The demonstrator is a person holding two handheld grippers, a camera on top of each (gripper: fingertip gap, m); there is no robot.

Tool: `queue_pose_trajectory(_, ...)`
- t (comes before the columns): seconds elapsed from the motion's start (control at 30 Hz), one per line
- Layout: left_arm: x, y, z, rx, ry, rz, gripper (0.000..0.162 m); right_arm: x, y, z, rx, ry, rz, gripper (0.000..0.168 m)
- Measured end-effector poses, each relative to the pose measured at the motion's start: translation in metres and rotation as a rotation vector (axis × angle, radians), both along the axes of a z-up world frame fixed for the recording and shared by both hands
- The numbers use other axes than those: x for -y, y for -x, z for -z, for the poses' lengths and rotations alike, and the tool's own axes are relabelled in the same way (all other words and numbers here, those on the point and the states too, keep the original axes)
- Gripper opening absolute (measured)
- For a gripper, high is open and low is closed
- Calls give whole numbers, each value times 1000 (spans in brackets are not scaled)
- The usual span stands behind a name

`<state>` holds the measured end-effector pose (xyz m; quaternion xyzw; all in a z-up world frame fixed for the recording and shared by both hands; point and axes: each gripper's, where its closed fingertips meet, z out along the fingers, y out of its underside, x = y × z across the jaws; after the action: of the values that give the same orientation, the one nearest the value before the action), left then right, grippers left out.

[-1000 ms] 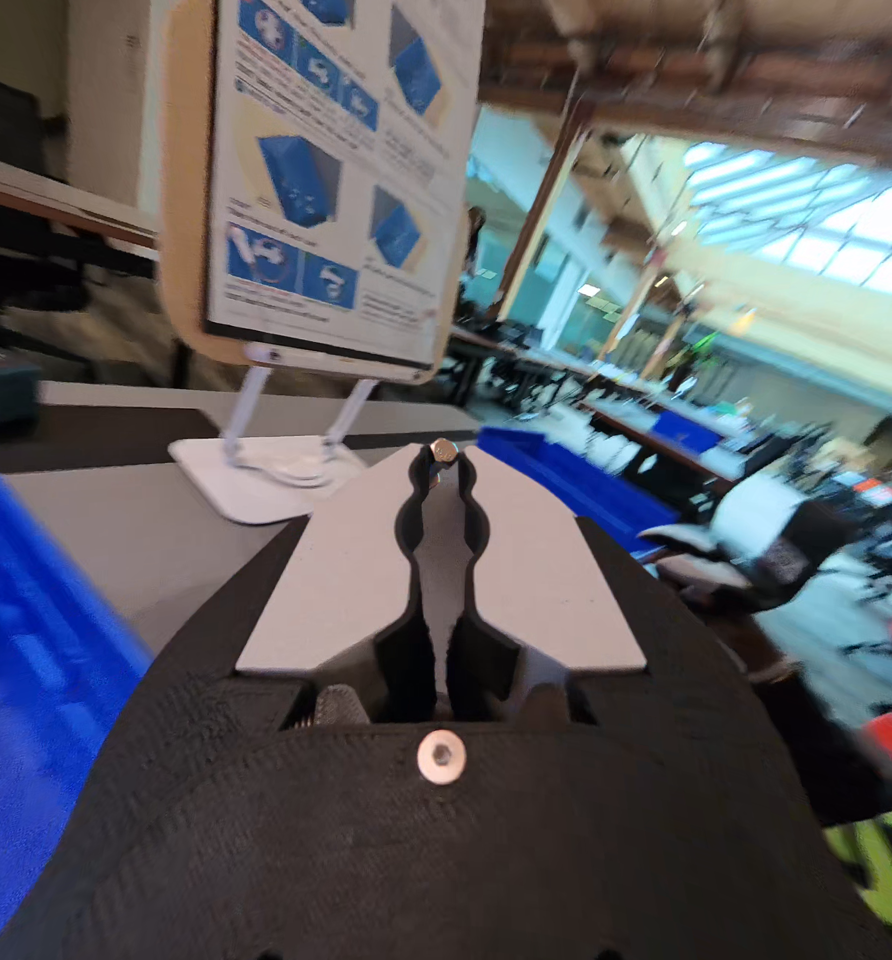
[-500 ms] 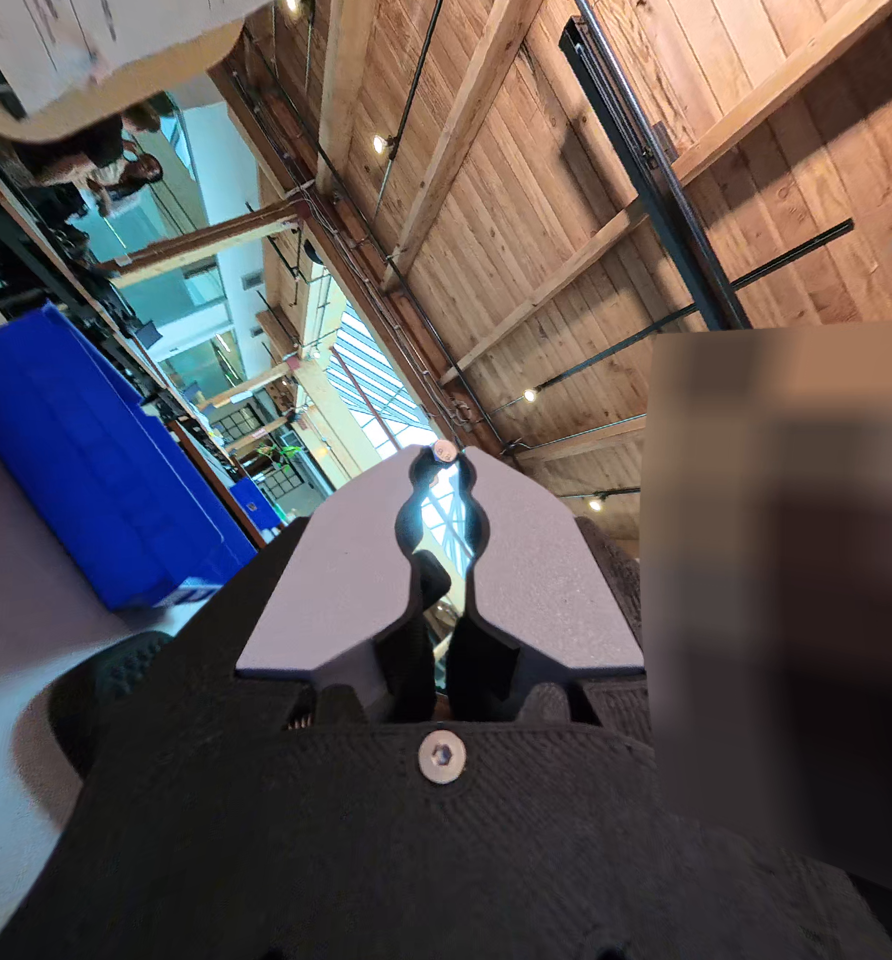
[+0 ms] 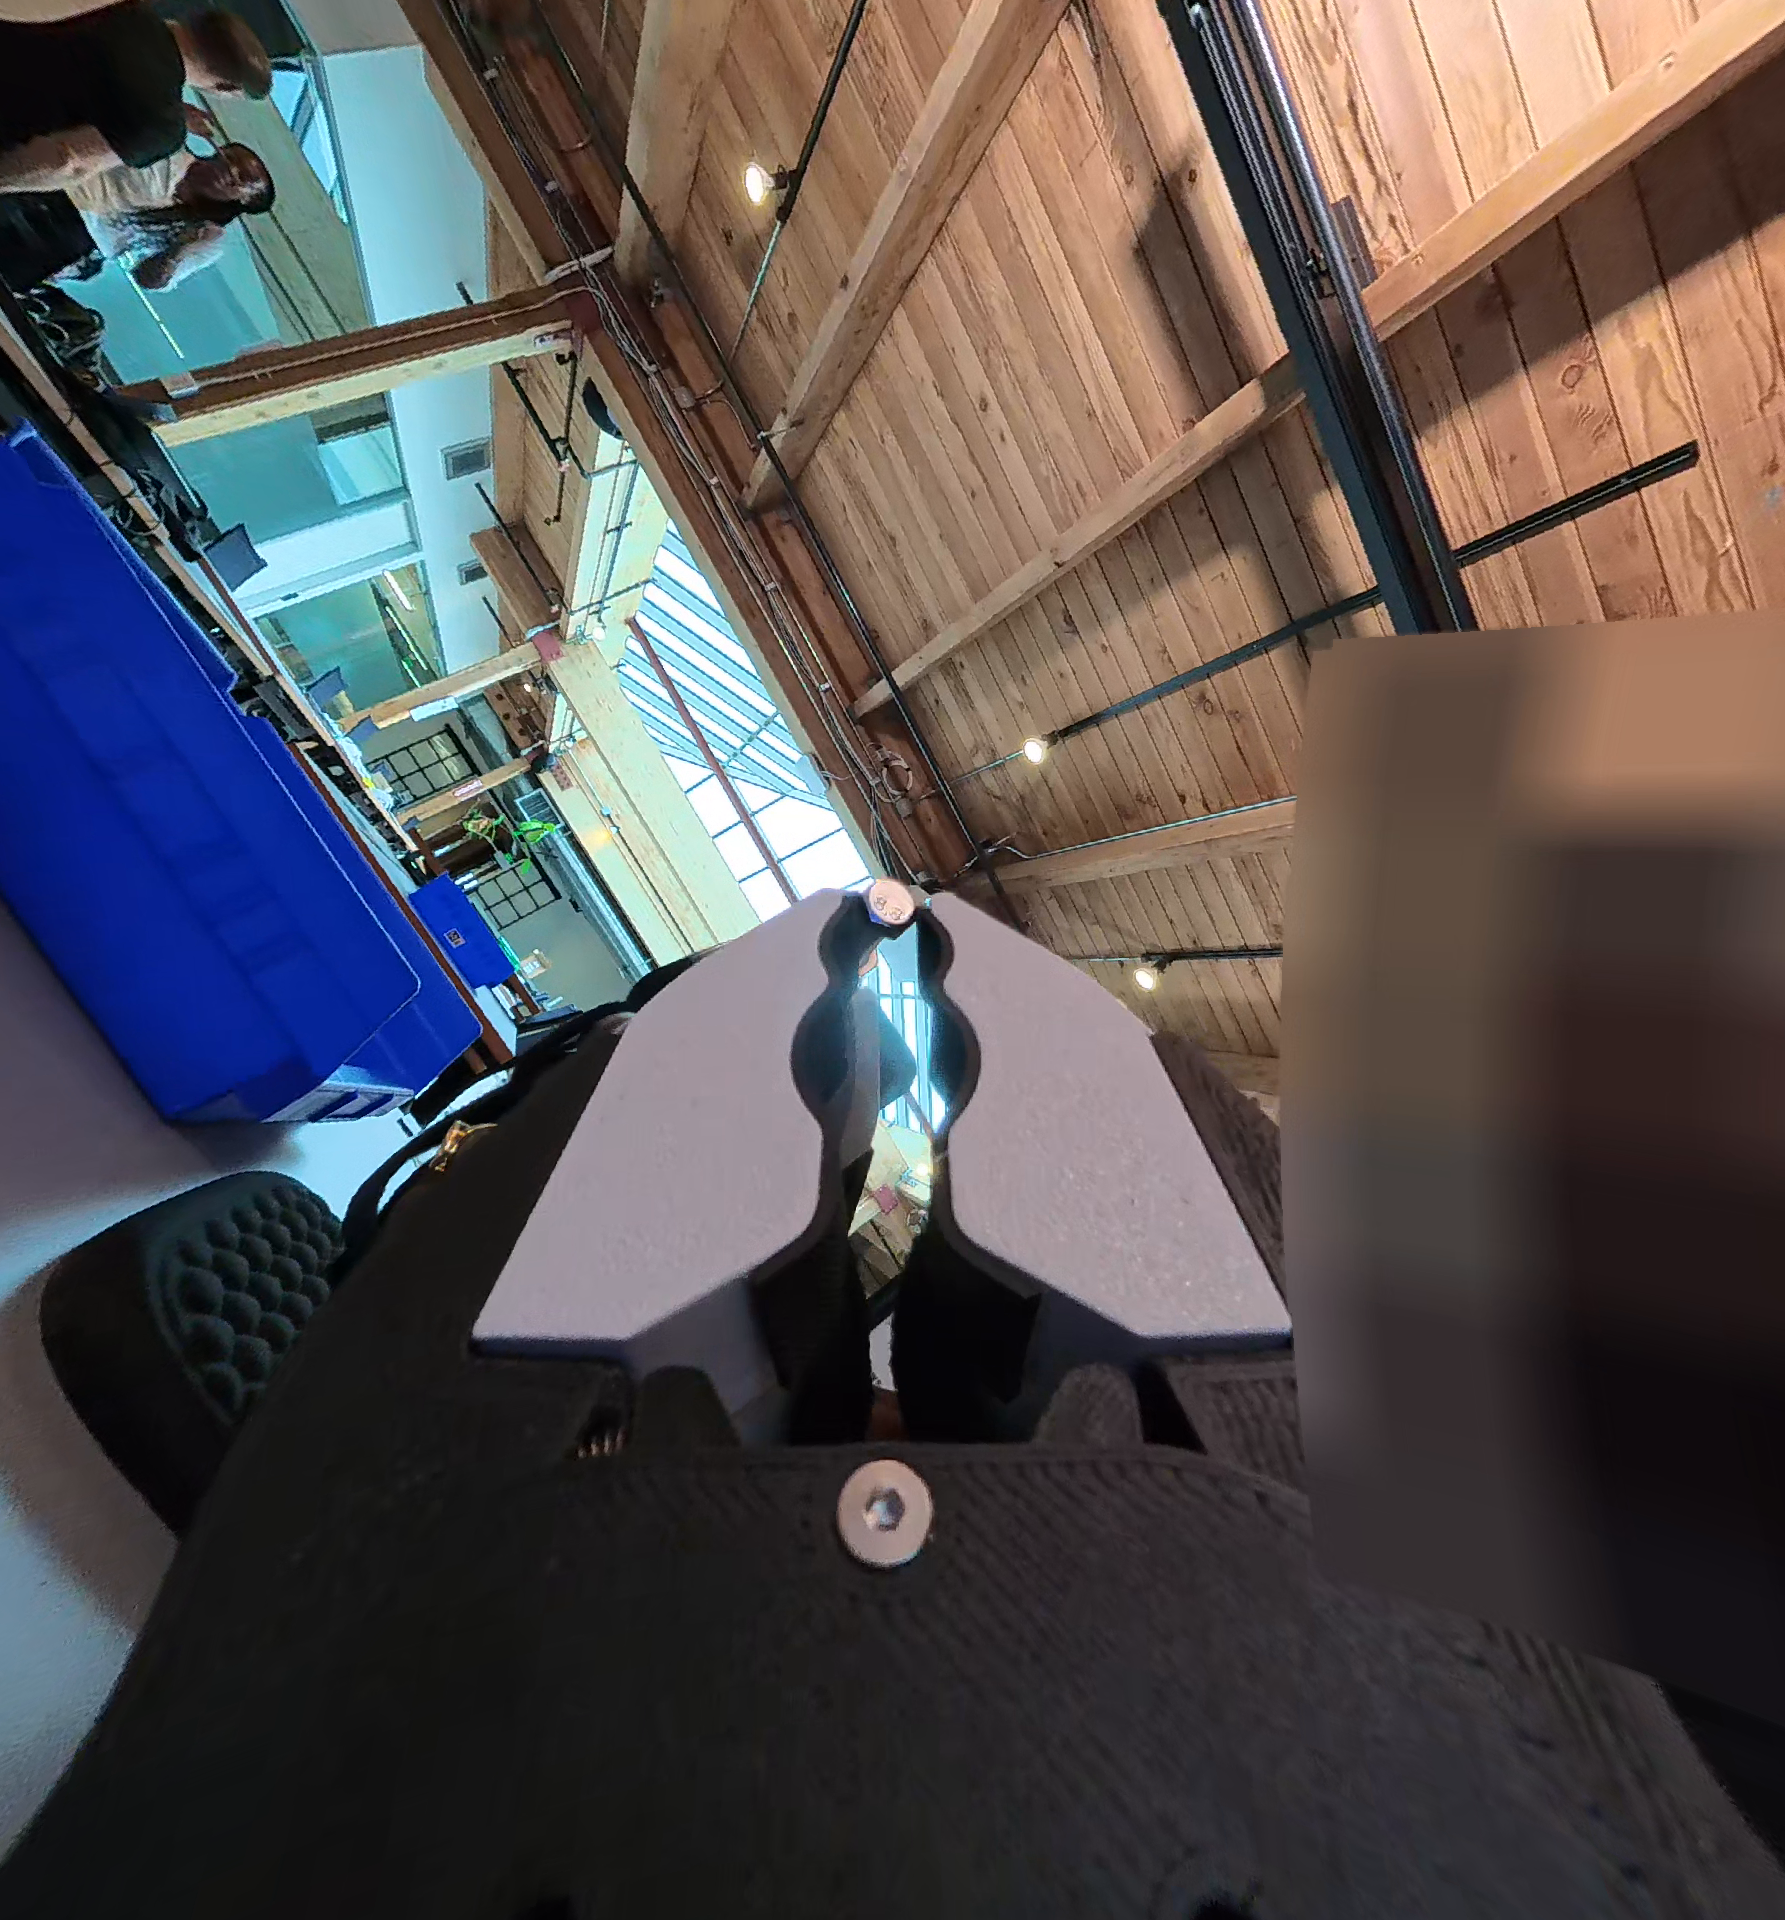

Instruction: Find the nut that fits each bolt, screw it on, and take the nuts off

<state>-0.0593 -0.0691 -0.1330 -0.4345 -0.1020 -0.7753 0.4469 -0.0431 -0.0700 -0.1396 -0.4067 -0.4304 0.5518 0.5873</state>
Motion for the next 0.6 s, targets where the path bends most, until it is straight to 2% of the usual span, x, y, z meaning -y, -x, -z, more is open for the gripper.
queue_pose_trajectory(0.13,1,-2,2,-34,-26,3,10,1,-1,2,21,-12,-15,6)
queue_pose_trajectory(0.23,6,-8,8,-217,-112,-9,14,2,-6,6,83,-23,-40,6)
queue_pose_trajectory(0.3,7,-13,23,-481,-190,-44,29,0,-10,13,180,-48,-45,5)
queue_pose_trajectory(0.47,-6,-2,77,-1497,-491,-376,35,-6,-18,51,635,-76,-91,6)
queue_pose_trajectory(0.53,-9,-5,86,-1701,-591,-435,35,-10,-20,65,792,-78,-92,6)
queue_pose_trajectory(0.6,-7,-18,93,-1748,-649,-411,34,-12,-21,74,898,-85,-90,6)
